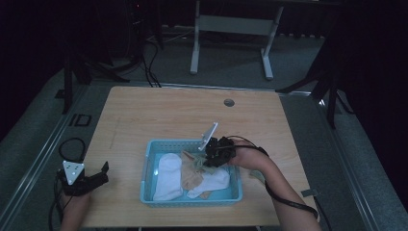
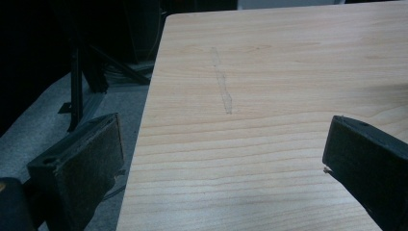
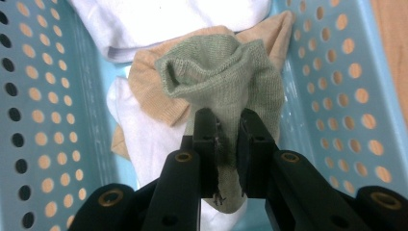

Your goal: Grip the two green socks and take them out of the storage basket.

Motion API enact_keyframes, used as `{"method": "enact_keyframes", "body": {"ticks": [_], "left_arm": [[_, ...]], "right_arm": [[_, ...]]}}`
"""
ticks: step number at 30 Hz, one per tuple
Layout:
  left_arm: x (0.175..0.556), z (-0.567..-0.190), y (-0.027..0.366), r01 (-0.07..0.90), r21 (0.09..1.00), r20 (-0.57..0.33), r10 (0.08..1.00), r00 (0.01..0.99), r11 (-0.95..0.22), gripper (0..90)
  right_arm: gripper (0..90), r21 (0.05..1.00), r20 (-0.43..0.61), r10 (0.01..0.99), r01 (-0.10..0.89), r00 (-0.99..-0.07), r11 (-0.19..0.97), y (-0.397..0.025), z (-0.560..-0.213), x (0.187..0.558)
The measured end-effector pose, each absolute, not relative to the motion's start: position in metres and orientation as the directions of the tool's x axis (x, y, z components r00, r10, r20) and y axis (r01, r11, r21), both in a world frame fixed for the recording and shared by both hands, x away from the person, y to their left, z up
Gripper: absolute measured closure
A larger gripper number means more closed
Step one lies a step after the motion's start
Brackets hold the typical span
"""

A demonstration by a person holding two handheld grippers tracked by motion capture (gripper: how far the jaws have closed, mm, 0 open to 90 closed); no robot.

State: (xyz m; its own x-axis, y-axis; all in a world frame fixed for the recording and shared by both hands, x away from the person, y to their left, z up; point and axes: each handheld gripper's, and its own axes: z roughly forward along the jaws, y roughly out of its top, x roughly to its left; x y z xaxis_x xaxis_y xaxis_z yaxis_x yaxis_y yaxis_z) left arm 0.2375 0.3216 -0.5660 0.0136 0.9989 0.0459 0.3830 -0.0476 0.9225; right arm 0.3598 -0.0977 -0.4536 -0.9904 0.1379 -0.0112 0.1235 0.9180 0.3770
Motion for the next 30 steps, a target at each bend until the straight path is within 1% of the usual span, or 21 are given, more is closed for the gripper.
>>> {"method": "enact_keyframes", "body": {"ticks": [9, 16, 22, 30], "left_arm": [[0.238, -0.566, 0.322, 0.385, 0.922, 0.047, 0.999, 0.013, -0.049, 0.4], [0.238, -0.566, 0.322, 0.381, 0.923, 0.044, 0.999, 0.011, -0.045, 0.4], [0.238, -0.566, 0.322, 0.384, 0.922, 0.047, 0.999, 0.013, -0.049, 0.4], [0.238, -0.566, 0.322, 0.385, 0.922, 0.048, 0.999, 0.011, -0.049, 0.4]], "right_arm": [[79.8, 0.421, -0.031, 0.147, 0.12, -0.989, 0.899, -0.109, -0.429, 0.357], [79.8, 0.478, -0.045, 0.168, 0.126, -0.985, 0.869, -0.123, -0.405, 0.358], [79.7, 0.508, -0.069, 0.193, 0.132, -0.979, 0.851, -0.141, -0.387, 0.358], [79.7, 0.534, -0.091, 0.264, 0.176, -0.96, 0.827, -0.172, -0.373, 0.36]]}}
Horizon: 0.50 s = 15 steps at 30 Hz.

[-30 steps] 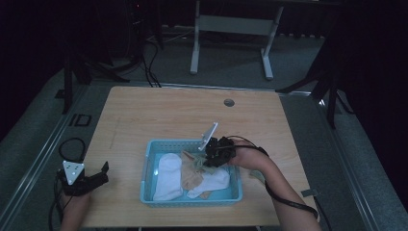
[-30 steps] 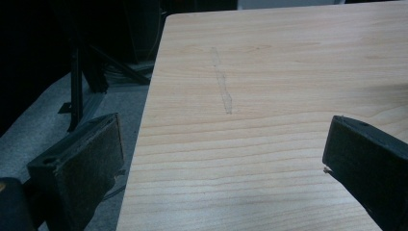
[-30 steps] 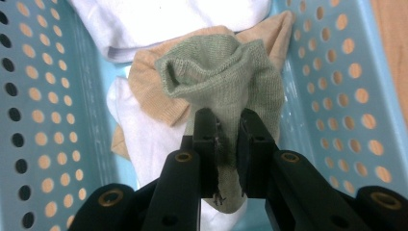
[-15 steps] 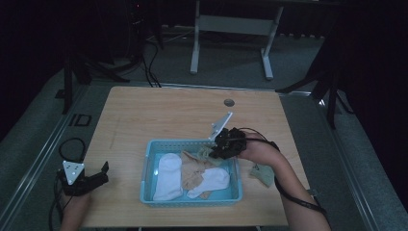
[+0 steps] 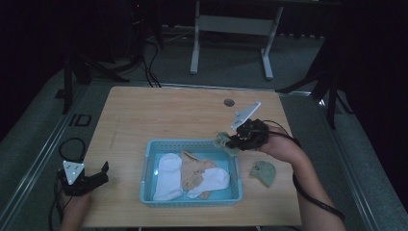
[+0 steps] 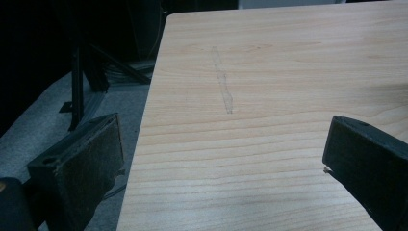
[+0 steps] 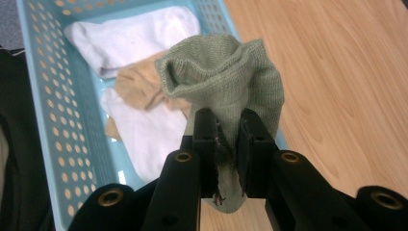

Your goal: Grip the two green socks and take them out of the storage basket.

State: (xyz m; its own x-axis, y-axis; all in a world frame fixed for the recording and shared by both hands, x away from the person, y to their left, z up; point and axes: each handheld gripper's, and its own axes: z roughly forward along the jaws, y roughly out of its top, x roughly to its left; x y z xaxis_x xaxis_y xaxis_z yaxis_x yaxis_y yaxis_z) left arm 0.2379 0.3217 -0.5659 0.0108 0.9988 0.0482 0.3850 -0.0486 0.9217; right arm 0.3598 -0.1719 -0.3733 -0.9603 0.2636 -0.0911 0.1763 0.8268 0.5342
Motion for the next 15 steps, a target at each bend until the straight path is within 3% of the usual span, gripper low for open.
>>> {"method": "enact_keyframes", "body": {"ticks": [15], "left_arm": [[0.238, -0.566, 0.322, 0.388, 0.92, 0.048, 0.999, 0.011, -0.048, 0.4]], "right_arm": [[79.5, 0.507, -0.108, 0.416, 0.31, -0.903, 0.804, -0.236, -0.401, 0.378]]}}
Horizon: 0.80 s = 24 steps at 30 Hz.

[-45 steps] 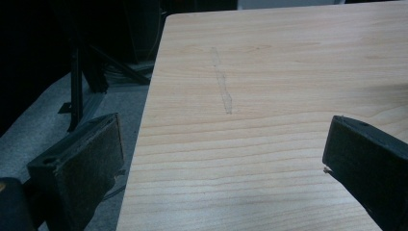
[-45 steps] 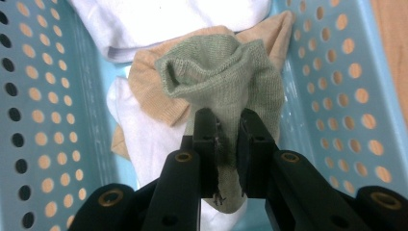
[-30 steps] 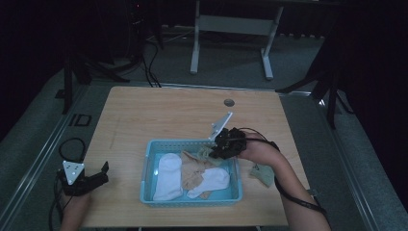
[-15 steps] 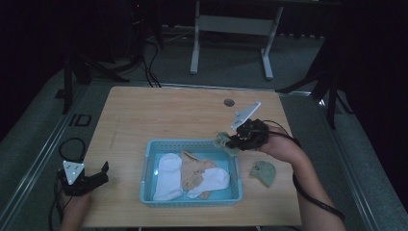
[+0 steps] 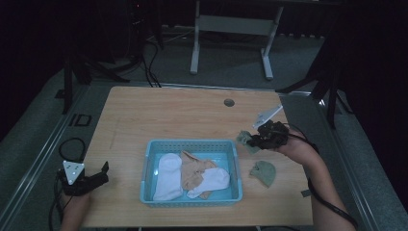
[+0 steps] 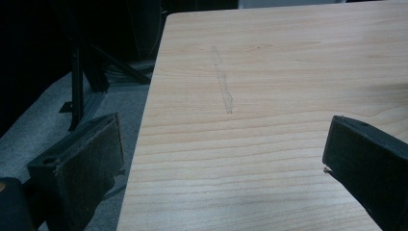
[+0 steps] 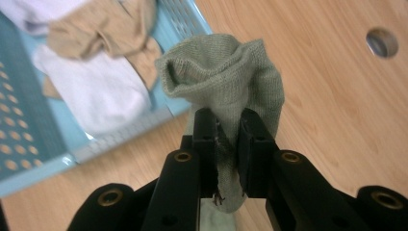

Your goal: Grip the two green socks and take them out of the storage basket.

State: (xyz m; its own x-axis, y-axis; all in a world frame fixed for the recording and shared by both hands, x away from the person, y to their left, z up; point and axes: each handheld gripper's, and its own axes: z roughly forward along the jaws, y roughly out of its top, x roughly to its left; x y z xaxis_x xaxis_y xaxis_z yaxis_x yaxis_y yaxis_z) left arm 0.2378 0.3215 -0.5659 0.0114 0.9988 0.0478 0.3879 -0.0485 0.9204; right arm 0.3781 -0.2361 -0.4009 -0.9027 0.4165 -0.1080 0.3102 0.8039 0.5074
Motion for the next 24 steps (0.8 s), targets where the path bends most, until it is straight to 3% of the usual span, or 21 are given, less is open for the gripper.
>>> {"method": "enact_keyframes", "body": {"ticks": [24], "left_arm": [[0.238, -0.566, 0.321, 0.386, 0.921, 0.05, 0.999, 0.01, -0.05, 0.4]], "right_arm": [[79.0, 0.435, -0.051, 0.554, 0.481, -0.831, 0.762, -0.269, -0.48, 0.409]]}}
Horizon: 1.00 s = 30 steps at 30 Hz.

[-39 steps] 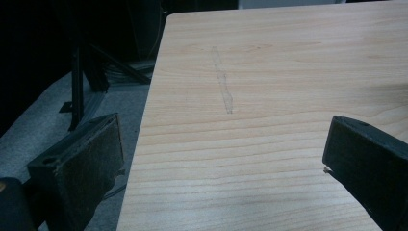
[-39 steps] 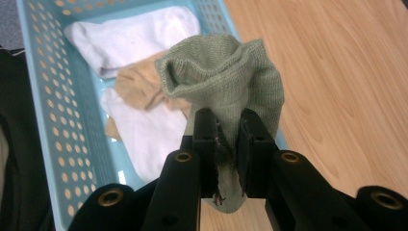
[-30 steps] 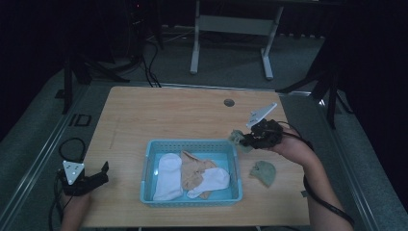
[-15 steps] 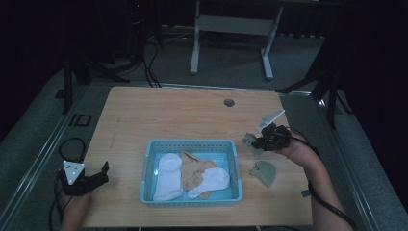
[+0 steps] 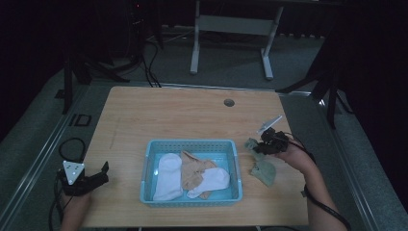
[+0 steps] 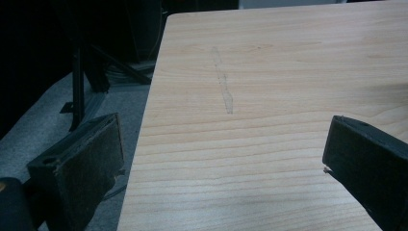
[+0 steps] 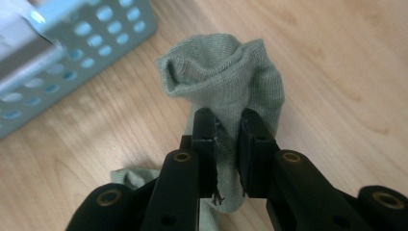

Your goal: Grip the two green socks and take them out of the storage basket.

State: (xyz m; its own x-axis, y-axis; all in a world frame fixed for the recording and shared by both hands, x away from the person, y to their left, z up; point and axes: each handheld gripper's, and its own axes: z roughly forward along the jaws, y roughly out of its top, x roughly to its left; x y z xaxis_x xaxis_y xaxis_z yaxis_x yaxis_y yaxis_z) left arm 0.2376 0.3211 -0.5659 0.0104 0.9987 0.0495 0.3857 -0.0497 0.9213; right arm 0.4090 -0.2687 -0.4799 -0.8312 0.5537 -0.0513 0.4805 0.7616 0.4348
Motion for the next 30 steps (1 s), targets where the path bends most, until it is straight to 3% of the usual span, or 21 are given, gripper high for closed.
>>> {"method": "enact_keyframes", "body": {"ticks": [8, 17, 30], "left_arm": [[0.238, -0.566, 0.321, 0.384, 0.922, 0.047, 0.999, 0.009, -0.047, 0.4], [0.238, -0.566, 0.321, 0.385, 0.922, 0.047, 0.999, 0.009, -0.047, 0.4], [0.238, -0.566, 0.321, 0.386, 0.921, 0.05, 0.999, 0.008, -0.049, 0.4]], "right_arm": [[77.2, 0.421, -0.054, 0.588, 0.516, -0.807, 0.746, -0.271, -0.495, 0.416], [57.2, 0.454, -0.023, 0.609, 0.535, -0.793, 0.713, -0.272, -0.493, 0.415], [39.4, 0.554, 0.005, 0.681, 0.569, -0.732, 0.608, -0.298, -0.489, 0.4]]}}
